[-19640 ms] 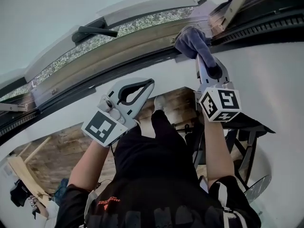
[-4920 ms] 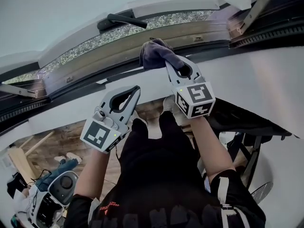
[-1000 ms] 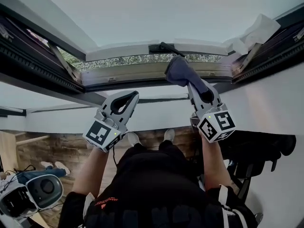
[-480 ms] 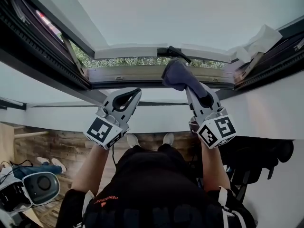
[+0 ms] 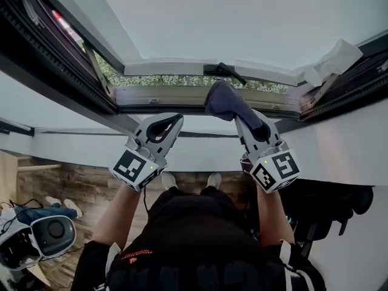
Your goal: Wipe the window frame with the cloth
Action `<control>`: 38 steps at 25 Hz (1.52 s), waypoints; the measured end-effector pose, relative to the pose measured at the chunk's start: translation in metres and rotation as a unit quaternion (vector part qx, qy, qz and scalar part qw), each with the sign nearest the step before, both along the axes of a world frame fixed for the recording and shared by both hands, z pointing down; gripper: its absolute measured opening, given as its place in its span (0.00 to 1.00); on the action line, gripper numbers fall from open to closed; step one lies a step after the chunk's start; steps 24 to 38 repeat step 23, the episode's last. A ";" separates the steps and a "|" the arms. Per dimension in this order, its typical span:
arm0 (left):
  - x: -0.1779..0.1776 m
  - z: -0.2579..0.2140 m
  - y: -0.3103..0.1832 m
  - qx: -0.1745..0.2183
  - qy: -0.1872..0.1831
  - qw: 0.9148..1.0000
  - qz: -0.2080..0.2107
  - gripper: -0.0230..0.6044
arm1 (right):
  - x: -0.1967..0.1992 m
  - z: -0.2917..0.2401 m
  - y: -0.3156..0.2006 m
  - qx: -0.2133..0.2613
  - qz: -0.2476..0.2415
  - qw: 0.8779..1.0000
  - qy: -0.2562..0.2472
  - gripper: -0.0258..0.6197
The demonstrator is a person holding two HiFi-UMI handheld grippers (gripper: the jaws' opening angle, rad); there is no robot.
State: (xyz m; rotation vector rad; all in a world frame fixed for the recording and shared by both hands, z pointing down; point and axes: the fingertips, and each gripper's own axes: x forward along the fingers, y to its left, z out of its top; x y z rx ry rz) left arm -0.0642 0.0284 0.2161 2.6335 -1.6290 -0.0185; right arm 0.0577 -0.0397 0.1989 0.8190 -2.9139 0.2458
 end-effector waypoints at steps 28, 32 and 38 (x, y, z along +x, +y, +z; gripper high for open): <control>0.006 -0.001 -0.011 0.001 -0.009 1.000 0.010 0.07 | -0.001 0.004 -0.005 -0.006 -0.010 1.000 0.012 0.13; 0.006 -0.001 -0.011 0.001 -0.009 1.000 0.010 0.07 | -0.001 0.004 -0.005 -0.006 -0.010 1.000 0.012 0.13; 0.006 -0.001 -0.011 0.001 -0.009 1.000 0.010 0.07 | -0.001 0.004 -0.005 -0.006 -0.010 1.000 0.012 0.13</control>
